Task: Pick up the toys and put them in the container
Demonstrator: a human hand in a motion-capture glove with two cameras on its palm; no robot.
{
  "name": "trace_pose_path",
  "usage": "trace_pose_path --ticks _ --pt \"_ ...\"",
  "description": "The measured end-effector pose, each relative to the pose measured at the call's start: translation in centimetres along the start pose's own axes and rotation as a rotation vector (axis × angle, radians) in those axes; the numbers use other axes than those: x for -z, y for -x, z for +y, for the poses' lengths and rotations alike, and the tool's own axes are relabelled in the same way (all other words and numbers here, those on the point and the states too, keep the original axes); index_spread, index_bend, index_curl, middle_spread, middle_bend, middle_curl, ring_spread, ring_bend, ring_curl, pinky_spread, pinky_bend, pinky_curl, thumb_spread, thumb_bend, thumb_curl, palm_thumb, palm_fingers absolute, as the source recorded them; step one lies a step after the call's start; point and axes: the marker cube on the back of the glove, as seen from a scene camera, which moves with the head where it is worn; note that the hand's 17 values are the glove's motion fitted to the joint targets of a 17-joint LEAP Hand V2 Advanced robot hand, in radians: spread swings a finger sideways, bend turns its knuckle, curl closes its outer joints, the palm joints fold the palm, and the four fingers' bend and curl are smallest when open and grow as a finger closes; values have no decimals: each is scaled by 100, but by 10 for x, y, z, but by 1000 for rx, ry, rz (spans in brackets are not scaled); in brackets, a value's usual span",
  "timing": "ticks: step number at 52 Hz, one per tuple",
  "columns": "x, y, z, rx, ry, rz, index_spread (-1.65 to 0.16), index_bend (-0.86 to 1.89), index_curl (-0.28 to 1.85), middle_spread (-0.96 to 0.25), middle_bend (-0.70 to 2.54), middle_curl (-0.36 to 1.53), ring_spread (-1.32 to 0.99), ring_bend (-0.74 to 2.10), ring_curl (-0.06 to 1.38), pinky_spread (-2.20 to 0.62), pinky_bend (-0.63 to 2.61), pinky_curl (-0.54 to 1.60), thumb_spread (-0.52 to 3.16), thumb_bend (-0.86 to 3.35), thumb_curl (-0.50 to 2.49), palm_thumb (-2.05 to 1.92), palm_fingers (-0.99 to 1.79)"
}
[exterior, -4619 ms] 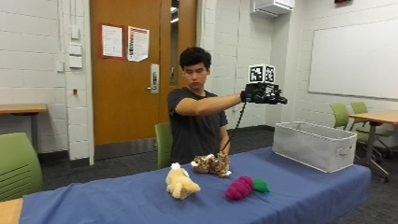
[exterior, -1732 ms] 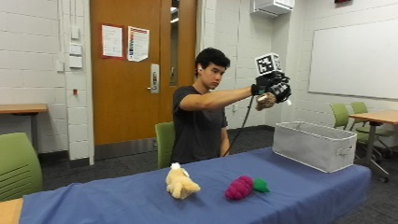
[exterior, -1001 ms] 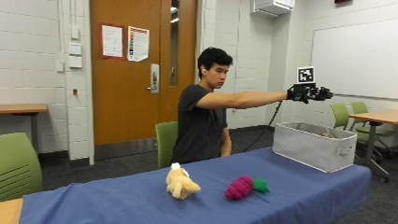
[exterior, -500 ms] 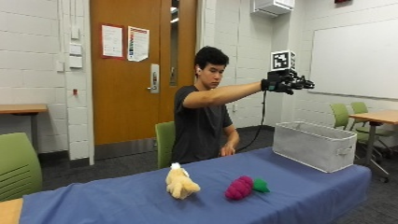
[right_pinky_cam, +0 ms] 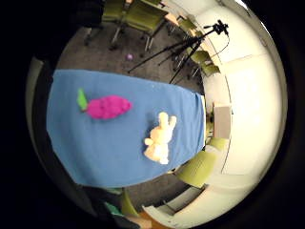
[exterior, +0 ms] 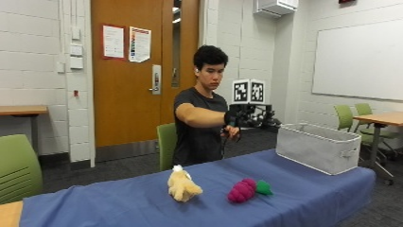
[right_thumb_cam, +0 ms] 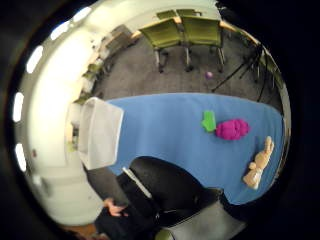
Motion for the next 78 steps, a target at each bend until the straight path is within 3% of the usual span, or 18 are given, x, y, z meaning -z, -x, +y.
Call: trace_pose_path --ticks 19,29,32,33,35,38,39,40,44,45,46,53,58,60,62,65,67,78 --pt "-135 -31 -2 -14 176 -25 -23 18 38 -9 19 41 -27 16 24 -6 58 31 83 -14 17 -19 -6" --pt "-159 -39 4 -64 193 -108 -26 18 39 -10 14 38 -24 12 21 0 69 34 79 -14 16 -20 -9" --pt "-159 -39 5 -67 176 -106 -29 32 43 -10 10 36 -23 10 19 1 76 36 79 -12 16 -17 0" --pt "-159 -39 5 -67 173 -104 -27 20 39 -10 18 37 -23 14 20 1 70 34 78 -14 15 -20 -11" --pt "-158 -40 6 -69 168 -101 -31 51 48 -11 9 33 -23 10 17 1 77 36 81 -10 16 -13 12" --pt "-158 -39 6 -76 165 -105 -33 69 52 -12 10 31 -23 13 16 0 78 35 85 -7 17 -9 21" --pt "-157 -39 6 -77 165 -109 -33 61 49 -12 11 31 -23 12 15 1 80 36 83 -10 17 -13 9" --pt "-157 -39 6 -79 166 -114 -33 76 57 -13 12 31 -24 16 17 0 80 37 86 -7 17 -8 21" --pt "-155 -38 7 -89 168 -132 -32 82 59 -15 19 31 -28 27 18 -3 73 34 98 -1 19 1 38" --pt "-154 -37 7 -92 167 -132 -32 83 59 -15 13 29 -26 18 15 -2 77 36 93 -6 19 -7 24" --pt "-153 -37 8 -94 165 -131 -31 86 62 -16 20 32 -29 32 21 -4 72 35 101 1 20 3 41" --pt "-144 -31 14 -89 162 -116 -30 77 63 -23 32 36 -38 54 26 -14 64 32 116 17 30 32 62" --pt "-137 -29 19 -90 131 -93 -30 58 62 -27 32 37 -42 68 31 -27 82 36 118 24 36 47 80" --pt "-134 -27 23 -99 124 -91 -30 60 64 -27 32 37 -42 64 29 -26 76 34 120 22 37 45 70" --pt "-132 -26 27 -108 123 -90 -30 45 61 -32 41 40 -44 81 35 -34 83 36 112 24 41 52 99" --pt "-130 -21 34 -109 130 -93 -30 37 60 -34 42 41 -45 84 35 -37 82 36 108 23 44 54 100" --pt "-128 -15 40 -99 137 -100 -30 30 60 -36 56 46 -44 97 41 -39 78 36 104 25 48 58 117" --pt "-88 17 59 -21 164 -121 -32 25 67 -37 81 58 -41 110 48 -43 75 36 89 22 59 60 127"
